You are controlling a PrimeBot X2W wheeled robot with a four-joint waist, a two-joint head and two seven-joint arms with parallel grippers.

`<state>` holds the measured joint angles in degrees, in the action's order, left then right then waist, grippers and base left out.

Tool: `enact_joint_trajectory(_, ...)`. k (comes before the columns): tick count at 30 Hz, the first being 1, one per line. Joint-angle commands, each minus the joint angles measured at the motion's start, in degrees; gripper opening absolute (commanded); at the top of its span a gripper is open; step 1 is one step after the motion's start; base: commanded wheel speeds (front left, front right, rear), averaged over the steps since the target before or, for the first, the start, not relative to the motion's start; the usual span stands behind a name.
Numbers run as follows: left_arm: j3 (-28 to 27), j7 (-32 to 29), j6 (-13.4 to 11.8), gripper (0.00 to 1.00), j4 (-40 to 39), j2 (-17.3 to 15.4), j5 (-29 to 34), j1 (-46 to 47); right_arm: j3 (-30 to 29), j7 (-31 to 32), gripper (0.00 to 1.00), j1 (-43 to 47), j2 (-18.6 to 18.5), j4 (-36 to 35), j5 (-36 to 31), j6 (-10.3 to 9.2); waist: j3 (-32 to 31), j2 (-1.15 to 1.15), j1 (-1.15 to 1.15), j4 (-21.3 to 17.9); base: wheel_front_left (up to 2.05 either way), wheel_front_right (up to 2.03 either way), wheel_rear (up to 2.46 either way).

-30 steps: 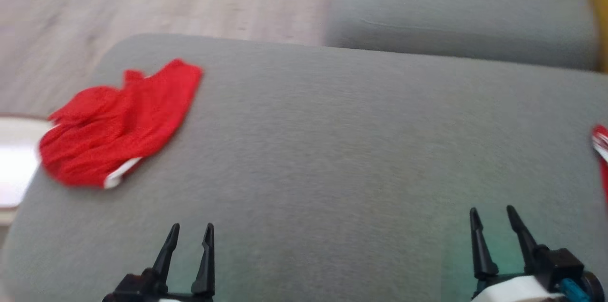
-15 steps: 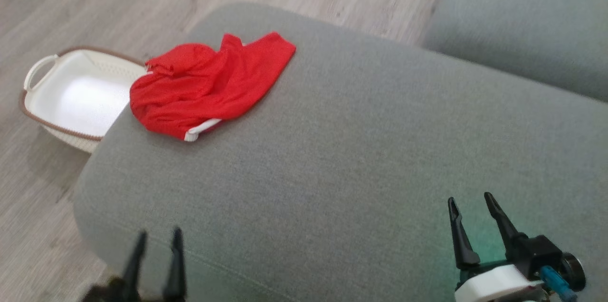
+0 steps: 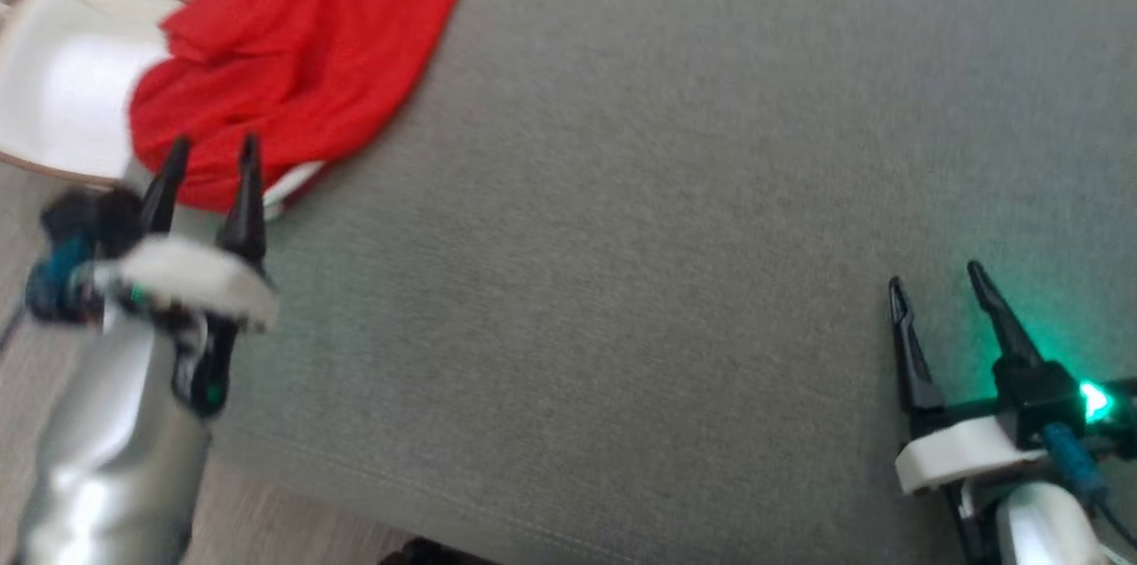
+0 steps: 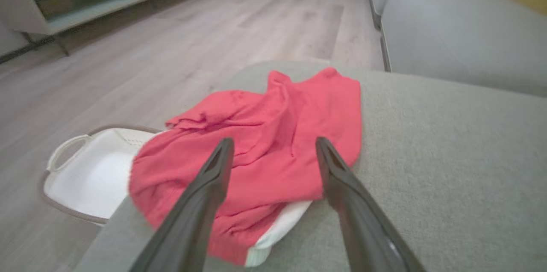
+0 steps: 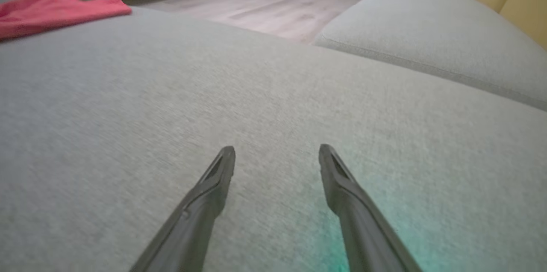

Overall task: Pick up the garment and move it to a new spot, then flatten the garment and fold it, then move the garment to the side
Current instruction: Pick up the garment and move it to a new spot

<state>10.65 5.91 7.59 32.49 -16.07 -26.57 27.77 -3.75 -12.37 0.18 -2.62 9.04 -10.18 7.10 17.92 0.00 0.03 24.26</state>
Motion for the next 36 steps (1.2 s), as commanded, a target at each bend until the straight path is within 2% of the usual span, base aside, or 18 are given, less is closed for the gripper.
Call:
enact_joint_trajectory(1, 0.34, -1.30, -0.10, 1.00, 1.43, -3.44, -1.38, 4.27, 1.32, 0.43, 1.00, -1.11, -0.93, -2.62, -0.69, 0.39, 4.98, 0.00, -0.03, -2.81, 0.00, 0.00, 0.00)
enact_joint_trajectory(5, 5.37, -5.65, -0.10, 1.00, 10.08, -5.72, -5.20, 11.51, 1.49, 1.76, 1.00, -1.37, -1.58, -4.98, -1.03, 0.39, 6.25, 0.00, -0.03, -4.76, 0.00, 0.00, 0.00)
enact_joint_trajectory(10, 10.42, -13.11, -0.10, 1.00, 19.91, -6.97, -8.81, 15.66, 1.90, 2.35, 1.00, -1.72, -1.55, -6.42, -0.58, 0.39, 6.26, 0.00, -0.03, -7.39, 0.00, 0.00, 0.00)
enact_joint_trajectory(11, 11.89, -14.90, -0.10, 0.84, 22.37, -7.53, -9.93, 16.43, 1.94, 2.18, 1.00, -1.66, -1.37, -6.38, -0.20, 0.39, 5.90, 0.00, -0.03, -8.36, 0.00, 0.00, 0.00)
enact_joint_trajectory(12, 12.79, -15.32, -0.10, 0.29, 22.92, -7.75, -10.41, 16.71, 1.86, 2.06, 1.00, -1.59, -1.27, -6.29, -0.04, 0.39, 5.73, 0.00, -0.03, -8.72, 0.00, 0.00, 0.00)
enact_joint_trajectory(13, 13.45, -15.46, -0.10, 0.00, 23.36, -7.96, -11.10, 16.91, 1.81, 1.91, 1.00, -1.53, -1.16, -6.11, 0.16, 0.39, 5.44, 0.00, -0.03, -9.08, 0.00, 0.00, 0.00)
enact_joint_trajectory(16, 14.74, -15.69, -0.10, 0.00, 23.49, -8.37, -12.59, 17.20, 1.80, 1.53, 1.00, -1.33, -0.96, -5.51, 0.48, 0.39, 4.64, 0.00, -0.03, -9.60, 0.00, 0.00, 0.00)
enact_joint_trajectory(21, 14.93, -14.57, -0.10, 0.00, 17.91, -9.53, -20.47, 18.55, 1.61, 0.06, 1.00, -0.94, -0.52, -3.13, 1.76, 0.39, 1.38, 0.00, -0.03, -10.72, 0.00, 0.00, 0.00)
enact_joint_trajectory(31, 19.52, -21.05, -0.10, 0.00, -12.56, -16.22, -35.83, 16.78, 3.84, -2.34, 1.00, -1.36, -0.28, 3.28, 8.25, 0.39, -6.79, 0.00, -0.03, -15.10, 0.00, 0.00, 0.00)
enact_joint_trajectory(36, 18.21, -24.87, -0.66, 0.00, -26.09, -17.24, -42.72, 14.46, 4.59, -2.59, 1.00, -1.78, -0.27, 4.59, 11.17, 0.39, -8.36, 0.00, -0.03, -18.30, 0.00, 0.00, 0.00)
